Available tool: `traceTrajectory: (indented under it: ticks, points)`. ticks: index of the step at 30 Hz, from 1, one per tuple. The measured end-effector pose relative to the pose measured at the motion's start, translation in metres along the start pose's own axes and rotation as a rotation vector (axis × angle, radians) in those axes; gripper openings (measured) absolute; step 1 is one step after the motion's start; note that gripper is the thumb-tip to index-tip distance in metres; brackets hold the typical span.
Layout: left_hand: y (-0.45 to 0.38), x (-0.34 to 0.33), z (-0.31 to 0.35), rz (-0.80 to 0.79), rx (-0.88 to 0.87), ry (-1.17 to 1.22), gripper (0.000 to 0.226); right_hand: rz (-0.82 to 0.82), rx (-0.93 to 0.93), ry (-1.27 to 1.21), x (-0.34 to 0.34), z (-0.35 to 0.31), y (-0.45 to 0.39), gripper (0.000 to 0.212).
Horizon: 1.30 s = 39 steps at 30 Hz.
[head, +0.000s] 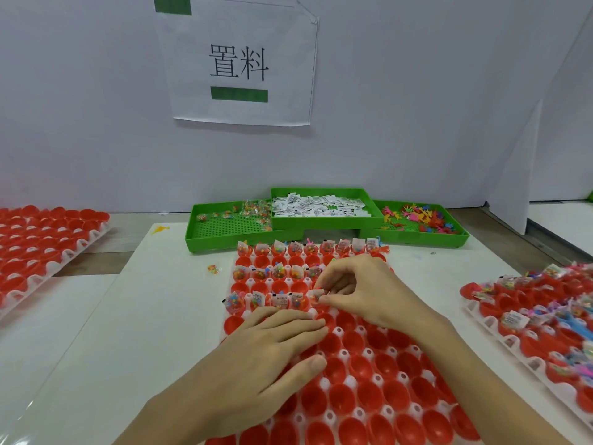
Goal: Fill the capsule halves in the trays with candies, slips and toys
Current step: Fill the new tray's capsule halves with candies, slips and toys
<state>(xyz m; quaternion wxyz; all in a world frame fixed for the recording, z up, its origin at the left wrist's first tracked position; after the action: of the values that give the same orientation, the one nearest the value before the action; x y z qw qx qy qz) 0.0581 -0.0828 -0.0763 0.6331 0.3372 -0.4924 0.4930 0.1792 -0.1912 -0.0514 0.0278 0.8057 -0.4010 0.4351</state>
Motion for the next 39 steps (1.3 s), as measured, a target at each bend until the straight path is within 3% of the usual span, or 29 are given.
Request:
traceTrajectory:
  ticks: [13,25,39]
  points:
    - [-0.004,-0.004,-0.003,-0.001,0.014,0.003,0.071,-0.090,-0.065,0.067,-0.009,0.003,0.001,0.012]
    - [-0.003,-0.007,-0.003,-0.055,0.033,0.032,0.077,-0.053,-0.016,0.137,-0.005,-0.002,-0.008,0.011]
    - [-0.004,-0.006,-0.003,-0.059,0.024,0.038,0.081,-0.149,0.065,0.154,-0.007,-0.012,-0.004,0.008]
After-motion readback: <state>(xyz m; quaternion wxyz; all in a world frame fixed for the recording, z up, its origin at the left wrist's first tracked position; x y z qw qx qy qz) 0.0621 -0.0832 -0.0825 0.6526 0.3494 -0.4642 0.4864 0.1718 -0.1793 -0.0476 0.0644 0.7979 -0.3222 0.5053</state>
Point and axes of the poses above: each hand's wrist, its own y-axis away from the middle knuckle, its own x-axis out of the back of the hand, z = x × y, the point moved 9 cm from there along -y, towards the middle knuckle, and after that the axes turned 12 degrees about x, right-handed, at the moved point
